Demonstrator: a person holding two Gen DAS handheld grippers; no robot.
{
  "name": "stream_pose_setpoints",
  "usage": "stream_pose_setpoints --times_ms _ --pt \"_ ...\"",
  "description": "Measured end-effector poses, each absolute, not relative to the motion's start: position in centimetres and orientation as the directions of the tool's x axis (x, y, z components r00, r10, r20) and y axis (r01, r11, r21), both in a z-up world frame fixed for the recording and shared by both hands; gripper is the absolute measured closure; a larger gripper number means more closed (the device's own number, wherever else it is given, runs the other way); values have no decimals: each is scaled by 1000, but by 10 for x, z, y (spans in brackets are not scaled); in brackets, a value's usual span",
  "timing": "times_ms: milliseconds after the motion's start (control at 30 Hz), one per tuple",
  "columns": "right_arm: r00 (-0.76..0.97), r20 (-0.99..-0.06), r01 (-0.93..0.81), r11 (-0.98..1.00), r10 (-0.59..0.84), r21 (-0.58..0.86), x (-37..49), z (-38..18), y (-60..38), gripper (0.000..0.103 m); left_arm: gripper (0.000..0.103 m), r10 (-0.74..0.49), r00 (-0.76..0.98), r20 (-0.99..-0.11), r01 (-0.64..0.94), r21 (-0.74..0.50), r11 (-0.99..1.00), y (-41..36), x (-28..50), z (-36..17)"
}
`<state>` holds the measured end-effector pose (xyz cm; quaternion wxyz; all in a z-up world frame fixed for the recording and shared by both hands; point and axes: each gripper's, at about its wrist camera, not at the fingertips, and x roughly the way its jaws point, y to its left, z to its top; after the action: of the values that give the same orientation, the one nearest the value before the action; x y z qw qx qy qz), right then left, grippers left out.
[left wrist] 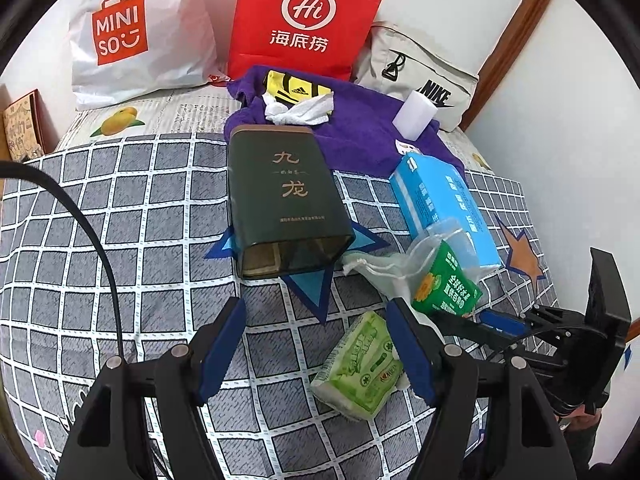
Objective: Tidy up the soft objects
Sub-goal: 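Move right gripper to the green snack bag while left gripper withdraws, then grasp the black strap with right gripper while left gripper grasps light-green tissue pack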
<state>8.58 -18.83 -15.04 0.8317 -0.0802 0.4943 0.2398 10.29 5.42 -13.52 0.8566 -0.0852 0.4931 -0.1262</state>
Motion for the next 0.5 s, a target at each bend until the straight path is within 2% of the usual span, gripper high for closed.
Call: stream_pose_setpoints --times_ms 100,167,233,267,300,367,500 --pt "389 -862 -496 862 325 101 86 -153 -179 58 32 -305 477 -824 139 -272 952 53 101 -136" --pt "393 -861 -512 854 323 86 85 -153 -173 51 32 -302 475 -826 141 -267 953 53 101 -137" --pt "401 -865 -530 847 301 49 83 -155 -164 50 32 -302 473 -828 138 -269 953 53 102 -138" --pt "410 -867 -535 845 283 23 81 -156 -162 55 32 -303 472 -828 137 -270 953 53 102 -138" --pt "424 -867 -537 843 261 -9 79 -157 -160 67 32 -302 471 -829 135 -271 953 53 102 -139" --pt "432 -872 -533 845 232 -40 79 -158 -162 80 32 -304 471 -828 136 -272 953 52 101 -139" --pt "394 -875 -489 870 280 58 84 -150 -184 93 32 -307 473 -826 138 -274 952 52 99 -138"
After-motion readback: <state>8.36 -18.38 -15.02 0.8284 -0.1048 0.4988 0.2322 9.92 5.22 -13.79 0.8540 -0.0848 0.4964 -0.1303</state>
